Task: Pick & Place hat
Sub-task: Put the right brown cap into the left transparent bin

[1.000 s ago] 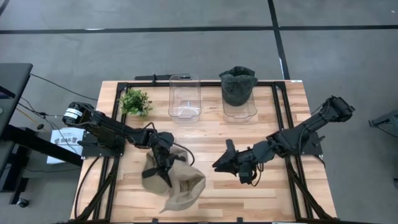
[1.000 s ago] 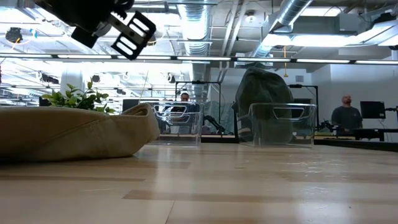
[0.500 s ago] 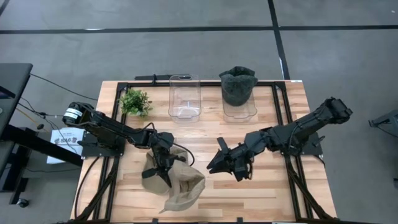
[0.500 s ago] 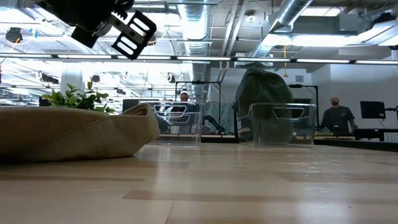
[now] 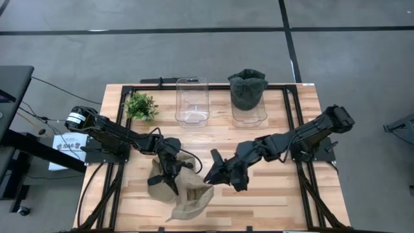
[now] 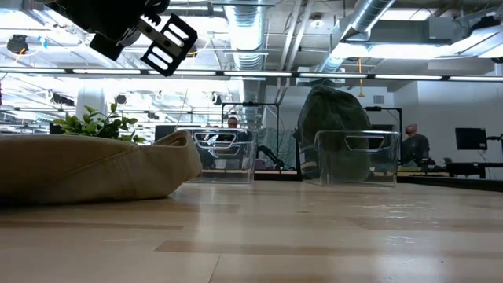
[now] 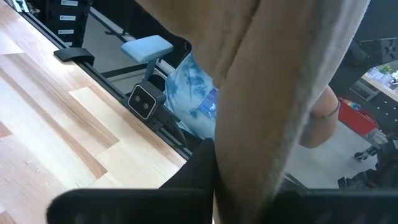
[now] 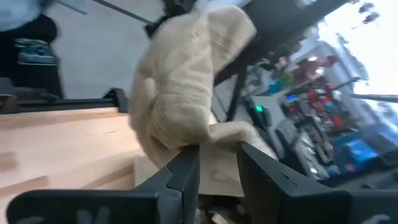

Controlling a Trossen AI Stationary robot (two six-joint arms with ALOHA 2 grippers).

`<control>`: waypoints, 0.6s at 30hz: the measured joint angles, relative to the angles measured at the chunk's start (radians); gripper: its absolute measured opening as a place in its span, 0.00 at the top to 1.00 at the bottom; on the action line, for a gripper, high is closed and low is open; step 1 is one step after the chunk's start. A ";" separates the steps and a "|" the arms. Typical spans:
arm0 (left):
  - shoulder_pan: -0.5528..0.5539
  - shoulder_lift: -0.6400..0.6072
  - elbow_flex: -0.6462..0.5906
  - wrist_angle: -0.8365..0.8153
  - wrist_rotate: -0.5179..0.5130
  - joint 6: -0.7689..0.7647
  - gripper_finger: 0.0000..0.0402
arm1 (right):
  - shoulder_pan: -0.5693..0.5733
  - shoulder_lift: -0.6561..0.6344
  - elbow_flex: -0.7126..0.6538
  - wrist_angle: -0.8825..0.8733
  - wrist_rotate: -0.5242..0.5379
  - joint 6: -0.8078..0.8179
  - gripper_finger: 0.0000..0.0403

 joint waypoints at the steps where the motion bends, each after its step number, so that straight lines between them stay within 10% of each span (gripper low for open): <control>1: 0.000 0.000 0.000 0.000 0.000 0.000 0.96 | 0.004 0.002 0.012 -0.026 -0.007 0.000 0.76; 18: 0.000 0.000 0.000 0.001 -0.018 0.000 0.94 | 0.023 -0.007 0.033 -0.145 -0.016 -0.140 1.00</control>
